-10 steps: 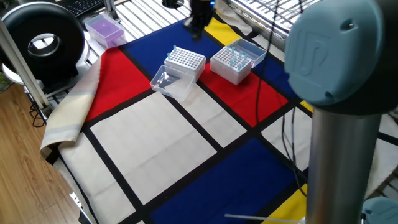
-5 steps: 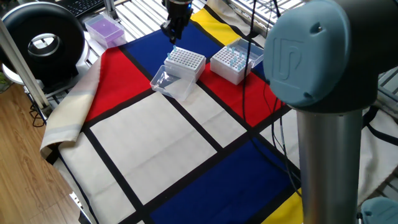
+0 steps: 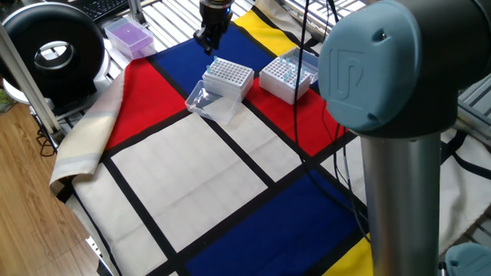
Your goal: Transfer all medium pipette tips from one holder to another
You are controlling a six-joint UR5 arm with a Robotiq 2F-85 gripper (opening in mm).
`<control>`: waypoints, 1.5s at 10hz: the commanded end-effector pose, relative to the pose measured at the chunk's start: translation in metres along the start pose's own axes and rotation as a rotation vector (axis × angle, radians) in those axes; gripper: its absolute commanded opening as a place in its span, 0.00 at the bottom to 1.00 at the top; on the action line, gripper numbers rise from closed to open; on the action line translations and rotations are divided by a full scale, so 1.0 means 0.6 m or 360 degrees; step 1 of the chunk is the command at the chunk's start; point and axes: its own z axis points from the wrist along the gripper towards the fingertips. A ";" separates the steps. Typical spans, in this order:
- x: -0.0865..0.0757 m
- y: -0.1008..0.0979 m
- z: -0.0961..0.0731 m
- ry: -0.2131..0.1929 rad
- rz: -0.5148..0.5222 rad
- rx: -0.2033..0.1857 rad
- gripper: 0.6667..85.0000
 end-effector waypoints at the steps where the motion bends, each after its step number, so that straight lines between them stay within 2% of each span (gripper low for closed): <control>1: 0.006 0.007 0.001 -0.0009 0.0018 -0.0012 0.35; 10: 0.032 0.001 0.008 -0.0002 0.0021 -0.0004 0.33; 13: 0.037 0.002 0.006 0.0006 0.0061 0.0007 0.23; 15: 0.038 0.005 0.005 0.0004 0.0074 0.0002 0.23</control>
